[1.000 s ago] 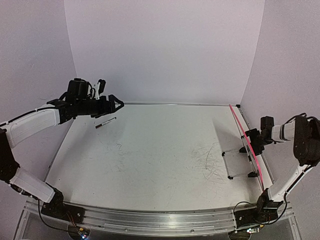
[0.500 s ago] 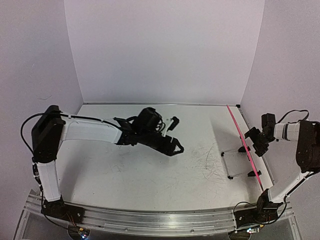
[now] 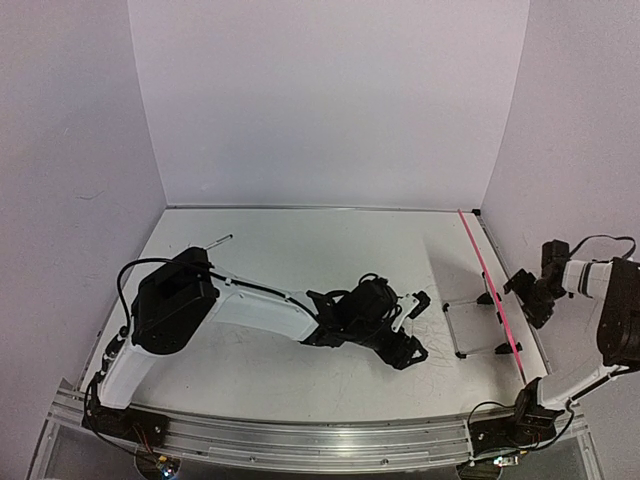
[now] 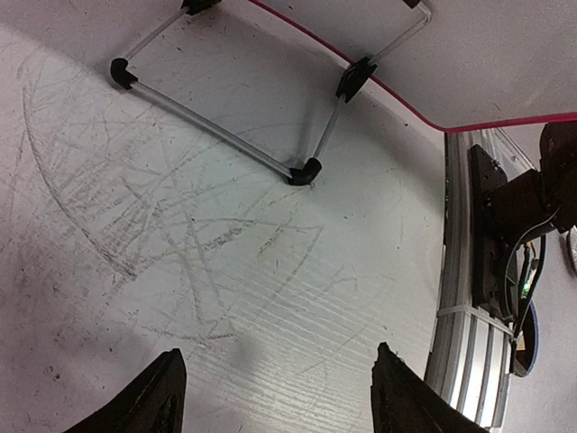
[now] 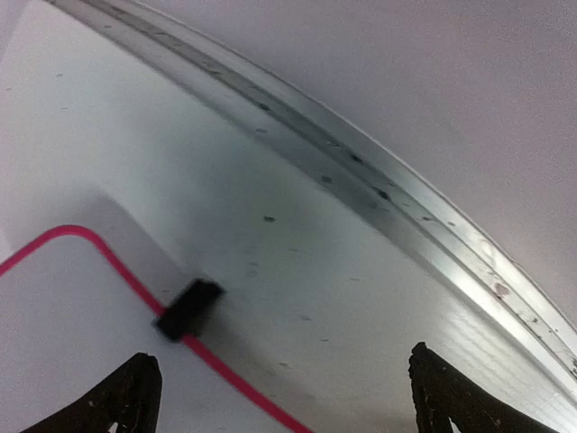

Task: Write a sentence on the whiteboard
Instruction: Move the whiteboard stand to the center of the board.

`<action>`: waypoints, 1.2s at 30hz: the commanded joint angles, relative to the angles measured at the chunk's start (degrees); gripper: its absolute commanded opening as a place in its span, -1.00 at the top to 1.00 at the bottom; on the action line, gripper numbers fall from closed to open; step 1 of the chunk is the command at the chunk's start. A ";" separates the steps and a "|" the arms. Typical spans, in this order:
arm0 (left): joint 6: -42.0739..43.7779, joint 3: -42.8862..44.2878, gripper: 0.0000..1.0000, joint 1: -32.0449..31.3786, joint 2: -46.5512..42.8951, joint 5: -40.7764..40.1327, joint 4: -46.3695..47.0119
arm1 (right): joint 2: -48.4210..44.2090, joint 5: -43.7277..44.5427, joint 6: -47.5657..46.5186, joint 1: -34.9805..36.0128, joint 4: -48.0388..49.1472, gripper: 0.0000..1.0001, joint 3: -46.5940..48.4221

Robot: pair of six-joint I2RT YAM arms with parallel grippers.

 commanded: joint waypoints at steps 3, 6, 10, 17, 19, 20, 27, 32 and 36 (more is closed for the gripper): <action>1.48 0.17 -0.42 0.75 -2.91 0.41 4.94 | -0.79 -9.20 -0.36 -3.15 0.01 -0.92 -5.24; 2.41 -2.70 -0.42 0.81 -5.51 -0.29 4.95 | -0.61 -11.86 1.69 -3.08 0.90 -0.89 -6.96; 2.48 -6.08 -0.40 0.85 -8.60 -1.99 4.94 | -2.50 -15.56 4.95 -3.01 2.06 -0.87 -9.16; 0.73 -11.07 -0.24 2.01 -12.78 -4.37 4.94 | -4.84 -18.82 12.26 1.21 1.97 -0.84 -10.45; -0.73 -12.31 -0.22 3.10 -14.35 -4.01 4.94 | -6.04 -19.16 14.64 2.21 2.14 -0.84 -11.33; -1.38 -12.79 -0.21 3.65 -14.86 -3.74 4.94 | -6.45 -19.14 15.91 2.84 2.39 -0.85 -11.62; -4.77 -17.27 -0.16 7.70 -20.20 -3.41 4.94 | -7.93 -19.94 25.61 10.66 6.16 -0.86 -13.75; -7.35 -20.25 -0.15 10.23 -24.47 -2.73 4.85 | -9.11 -19.36 34.15 15.66 10.39 -0.88 -15.86; -8.59 -23.88 -0.21 11.43 -29.42 -4.27 4.74 | -9.58 -17.19 41.32 22.11 13.71 -0.89 -16.14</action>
